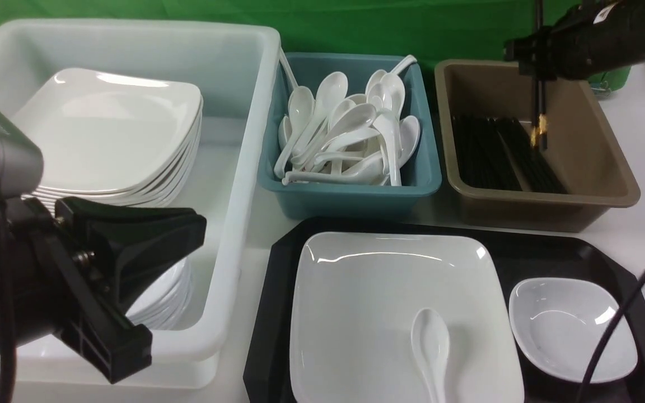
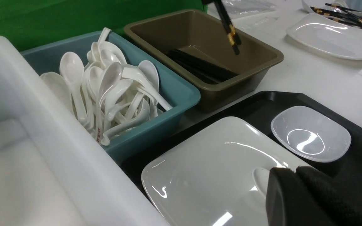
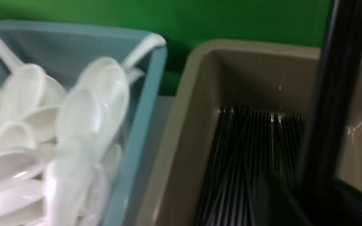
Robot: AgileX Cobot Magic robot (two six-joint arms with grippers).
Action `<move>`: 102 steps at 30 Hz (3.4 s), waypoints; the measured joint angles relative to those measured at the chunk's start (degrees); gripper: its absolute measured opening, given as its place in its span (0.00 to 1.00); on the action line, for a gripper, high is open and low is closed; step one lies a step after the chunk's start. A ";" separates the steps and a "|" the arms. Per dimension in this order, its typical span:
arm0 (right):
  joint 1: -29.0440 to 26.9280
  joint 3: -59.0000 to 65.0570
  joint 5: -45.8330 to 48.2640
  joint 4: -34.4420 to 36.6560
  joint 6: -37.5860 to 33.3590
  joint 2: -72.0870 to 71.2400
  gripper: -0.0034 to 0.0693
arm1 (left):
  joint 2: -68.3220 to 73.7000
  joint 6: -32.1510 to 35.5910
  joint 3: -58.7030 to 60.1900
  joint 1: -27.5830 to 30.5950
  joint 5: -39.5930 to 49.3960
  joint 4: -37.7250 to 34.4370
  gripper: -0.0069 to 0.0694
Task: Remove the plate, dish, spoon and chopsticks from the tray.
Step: Use the right arm to put the chopsticks into the small storage box on the right, then use the right arm to grab a small plate from the dinner plate, then use the right arm to put the small plate into the large storage box on the left
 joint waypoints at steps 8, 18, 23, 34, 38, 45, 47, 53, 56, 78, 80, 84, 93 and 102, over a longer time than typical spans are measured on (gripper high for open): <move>-1.05 -1.16 16.68 -3.57 -1.19 -2.61 0.66 | 0.00 0.88 0.00 0.00 0.00 -0.14 0.11; 6.77 17.40 30.32 -11.48 -9.25 -20.94 0.43 | 0.00 1.32 0.00 0.00 0.75 -0.14 0.11; 11.62 35.01 29.69 -13.12 -16.69 -26.80 0.42 | 0.00 1.32 0.00 0.00 1.81 -0.14 0.11; 13.68 51.44 13.29 -13.57 -21.26 -24.09 0.65 | 0.00 1.32 0.00 0.00 2.35 -0.14 0.11; 13.68 51.62 8.73 -13.57 -21.77 -22.43 0.74 | 0.00 1.32 0.00 0.00 2.67 -0.14 0.11; 13.68 51.62 4.65 -13.57 -27.28 -18.47 0.75 | 0.00 1.47 0.00 0.00 4.13 -0.14 0.11; 13.68 51.52 4.25 -13.57 -27.63 -18.21 0.75 | 0.00 1.47 0.00 0.00 4.71 -0.14 0.11; 13.68 51.45 4.12 -13.53 -28.37 -18.20 0.48 | 0.00 1.47 0.00 0.00 5.00 -0.14 0.11; 13.75 51.24 5.17 -14.14 -28.37 -18.71 0.41 | -0.25 1.47 0.00 0.00 5.35 -0.14 0.11; 47.86 6.76 26.49 -13.70 -18.47 -26.84 0.13 | -14.42 -29.82 -4.38 0.00 16.10 31.26 0.11; 50.91 2.70 24.29 -13.56 -22.95 -21.94 0.13 | -17.56 -36.19 -5.54 0.00 21.91 38.55 0.11; 54.61 -4.48 20.51 -13.24 -30.28 -12.05 0.13 | -23.96 -43.28 -6.49 0.00 31.03 46.46 0.11; 55.65 -21.43 19.02 -12.86 -37.66 10.79 0.13 | -34.82 -46.87 -6.86 0.00 39.83 50.69 0.11; 55.65 -22.83 19.99 -13.20 -38.78 15.15 0.43 | -35.12 -46.87 -6.86 0.00 39.19 49.21 0.11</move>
